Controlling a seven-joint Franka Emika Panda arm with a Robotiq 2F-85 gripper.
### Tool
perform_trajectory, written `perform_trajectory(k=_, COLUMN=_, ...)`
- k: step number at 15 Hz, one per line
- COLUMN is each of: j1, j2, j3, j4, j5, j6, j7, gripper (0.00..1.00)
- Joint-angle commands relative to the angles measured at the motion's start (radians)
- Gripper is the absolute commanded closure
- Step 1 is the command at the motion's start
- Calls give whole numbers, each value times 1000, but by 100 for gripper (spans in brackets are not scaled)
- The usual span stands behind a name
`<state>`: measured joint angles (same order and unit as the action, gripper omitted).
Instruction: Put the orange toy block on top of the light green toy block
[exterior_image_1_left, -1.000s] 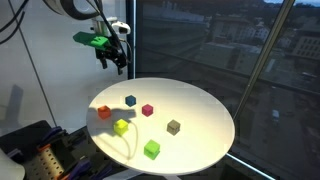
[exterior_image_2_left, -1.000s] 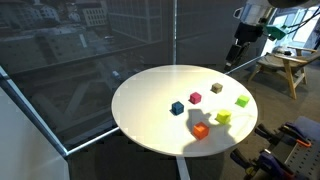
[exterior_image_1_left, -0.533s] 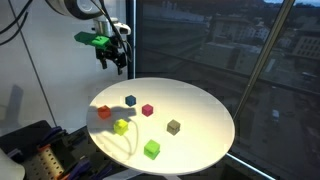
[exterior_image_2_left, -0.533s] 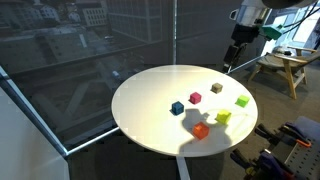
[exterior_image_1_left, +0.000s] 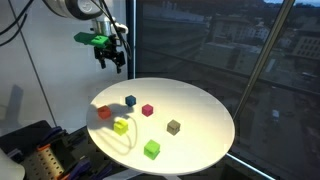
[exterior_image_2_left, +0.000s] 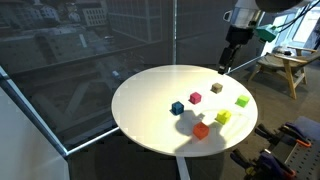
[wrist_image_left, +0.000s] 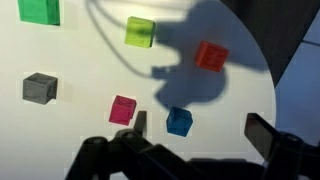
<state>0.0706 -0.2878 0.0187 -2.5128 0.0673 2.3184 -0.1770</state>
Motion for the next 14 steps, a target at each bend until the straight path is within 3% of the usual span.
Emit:
perform_trajectory(k=1, j1=7, j2=41, j3=18, j4=32, j5=-13, j6=12, j7=25, gripper=0)
perform_trajectory(k=14, j1=37, j2=154, j3=60, j4=3, j5=-17, j6=219, j7=23, gripper=0)
